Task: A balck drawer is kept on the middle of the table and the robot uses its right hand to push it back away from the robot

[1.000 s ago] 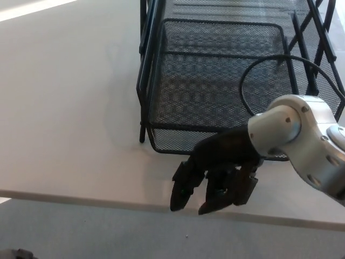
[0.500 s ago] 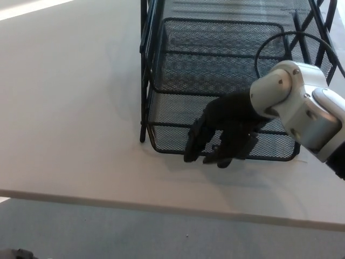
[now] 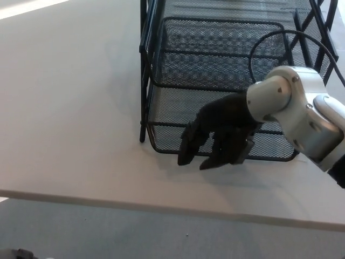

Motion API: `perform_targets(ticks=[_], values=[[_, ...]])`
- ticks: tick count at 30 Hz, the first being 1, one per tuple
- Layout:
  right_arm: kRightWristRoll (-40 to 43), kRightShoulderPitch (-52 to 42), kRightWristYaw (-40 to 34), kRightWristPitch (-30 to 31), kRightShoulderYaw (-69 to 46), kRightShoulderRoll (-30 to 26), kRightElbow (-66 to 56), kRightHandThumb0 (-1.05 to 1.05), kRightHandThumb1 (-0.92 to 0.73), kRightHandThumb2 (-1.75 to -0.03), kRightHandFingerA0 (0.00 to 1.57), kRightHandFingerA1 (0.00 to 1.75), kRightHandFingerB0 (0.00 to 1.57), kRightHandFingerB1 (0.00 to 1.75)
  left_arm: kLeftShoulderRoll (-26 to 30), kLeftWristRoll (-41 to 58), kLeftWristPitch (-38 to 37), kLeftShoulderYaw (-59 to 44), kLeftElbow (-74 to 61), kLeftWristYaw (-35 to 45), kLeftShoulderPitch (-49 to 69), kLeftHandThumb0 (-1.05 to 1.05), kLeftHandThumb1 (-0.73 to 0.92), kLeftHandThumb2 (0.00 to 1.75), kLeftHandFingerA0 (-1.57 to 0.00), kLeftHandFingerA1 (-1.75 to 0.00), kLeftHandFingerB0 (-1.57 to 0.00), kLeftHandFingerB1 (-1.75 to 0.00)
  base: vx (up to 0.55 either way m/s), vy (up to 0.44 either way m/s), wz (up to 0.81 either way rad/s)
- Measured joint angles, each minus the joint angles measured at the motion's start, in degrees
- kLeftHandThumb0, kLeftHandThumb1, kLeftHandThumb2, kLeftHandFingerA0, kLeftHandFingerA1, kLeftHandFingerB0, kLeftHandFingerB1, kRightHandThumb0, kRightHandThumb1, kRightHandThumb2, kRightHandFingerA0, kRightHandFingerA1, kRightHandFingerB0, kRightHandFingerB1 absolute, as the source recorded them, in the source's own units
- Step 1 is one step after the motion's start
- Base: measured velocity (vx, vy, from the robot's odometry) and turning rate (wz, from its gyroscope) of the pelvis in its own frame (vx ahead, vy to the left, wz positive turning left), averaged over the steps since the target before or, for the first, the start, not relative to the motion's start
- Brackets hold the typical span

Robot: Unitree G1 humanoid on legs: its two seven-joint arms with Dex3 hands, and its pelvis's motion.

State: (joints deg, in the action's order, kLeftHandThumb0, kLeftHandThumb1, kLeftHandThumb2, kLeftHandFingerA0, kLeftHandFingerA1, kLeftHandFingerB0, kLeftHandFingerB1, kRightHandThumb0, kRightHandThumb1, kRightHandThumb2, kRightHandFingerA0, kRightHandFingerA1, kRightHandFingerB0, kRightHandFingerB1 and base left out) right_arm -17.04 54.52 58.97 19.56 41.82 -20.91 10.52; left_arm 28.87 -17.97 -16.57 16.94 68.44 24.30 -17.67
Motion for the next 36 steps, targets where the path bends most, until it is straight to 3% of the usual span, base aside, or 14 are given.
perform_targets(ticks=[4, 9, 24, 36], values=[[0.0, -3.3, 0.7, 0.4, 0.1, -1.3, -7.0, -0.54, -0.76, -0.63, 0.54, 0.40, 0.47, 0.36, 0.0, 0.0, 0.0, 0.1, -0.1, 0.0, 0.0, -0.56, 0.76, 0.63, -0.48, -0.38, -0.34, -0.33, 0.00, 0.000, 0.00], [0.3, -7.3, 2.0, 1.3, 0.0, -3.7, -16.4, -0.51, -0.75, -0.64, 0.49, 0.41, 0.39, 0.35, 0.0, 0.0, 0.0, 0.1, -0.1, 0.0, 0.0, -0.57, 0.75, 0.63, -0.46, -0.38, -0.34, -0.33, 0.00, 0.000, 0.00], [6.2, -23.4, 6.4, 5.9, -6.9, -13.6, -44.0, -0.51, -0.82, -0.65, 0.51, 0.42, 0.38, 0.35, 0.0, 0.0, 0.0, 0.1, 0.0, -0.1, 0.0, -0.56, 0.76, 0.63, -0.47, -0.37, -0.33, -0.33, 0.00, 0.000, 0.00], [4.9, -45.0, 0.5, 2.7, -6.6, -16.6, -33.7, -0.49, -0.79, -0.64, 0.46, 0.39, 0.33, 0.32, 0.0, 0.1, 0.0, 0.1, 0.0, -0.1, -0.1, -0.57, 0.72, 0.63, -0.47, -0.38, -0.31, -0.32, 0.00, 0.000, 0.00]])
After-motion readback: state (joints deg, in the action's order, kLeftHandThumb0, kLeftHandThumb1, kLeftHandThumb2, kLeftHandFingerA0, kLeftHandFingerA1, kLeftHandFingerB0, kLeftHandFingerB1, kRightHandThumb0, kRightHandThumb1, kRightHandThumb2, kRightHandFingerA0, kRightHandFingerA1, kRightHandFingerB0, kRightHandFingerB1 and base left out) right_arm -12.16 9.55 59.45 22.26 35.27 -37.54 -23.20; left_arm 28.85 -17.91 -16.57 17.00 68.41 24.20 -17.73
